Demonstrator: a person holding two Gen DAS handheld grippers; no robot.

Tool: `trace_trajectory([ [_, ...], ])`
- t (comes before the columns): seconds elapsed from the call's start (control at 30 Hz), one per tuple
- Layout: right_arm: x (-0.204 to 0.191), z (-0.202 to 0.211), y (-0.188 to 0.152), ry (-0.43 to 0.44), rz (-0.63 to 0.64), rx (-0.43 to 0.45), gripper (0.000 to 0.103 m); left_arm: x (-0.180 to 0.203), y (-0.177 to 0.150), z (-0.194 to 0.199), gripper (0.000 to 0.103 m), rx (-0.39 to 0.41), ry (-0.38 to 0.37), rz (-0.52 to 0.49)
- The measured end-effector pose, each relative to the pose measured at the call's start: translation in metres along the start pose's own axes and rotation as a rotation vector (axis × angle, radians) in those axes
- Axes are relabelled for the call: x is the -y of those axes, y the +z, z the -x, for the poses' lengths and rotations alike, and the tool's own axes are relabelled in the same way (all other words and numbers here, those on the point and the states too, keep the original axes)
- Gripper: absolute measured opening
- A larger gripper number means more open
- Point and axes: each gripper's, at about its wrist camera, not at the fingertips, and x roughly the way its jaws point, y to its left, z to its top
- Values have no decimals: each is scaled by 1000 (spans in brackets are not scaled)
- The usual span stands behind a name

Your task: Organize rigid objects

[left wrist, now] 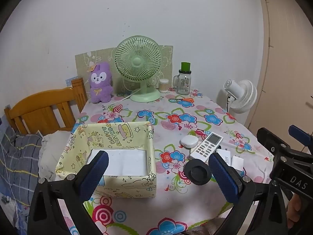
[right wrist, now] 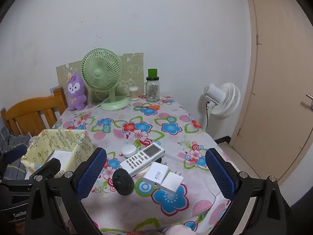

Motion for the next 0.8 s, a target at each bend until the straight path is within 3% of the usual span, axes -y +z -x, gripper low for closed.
trace_trajectory([
  [0.8, -7, 2, 0, -16, 2, 9, 102, -2, -1, 4, 103, 9, 14, -6],
])
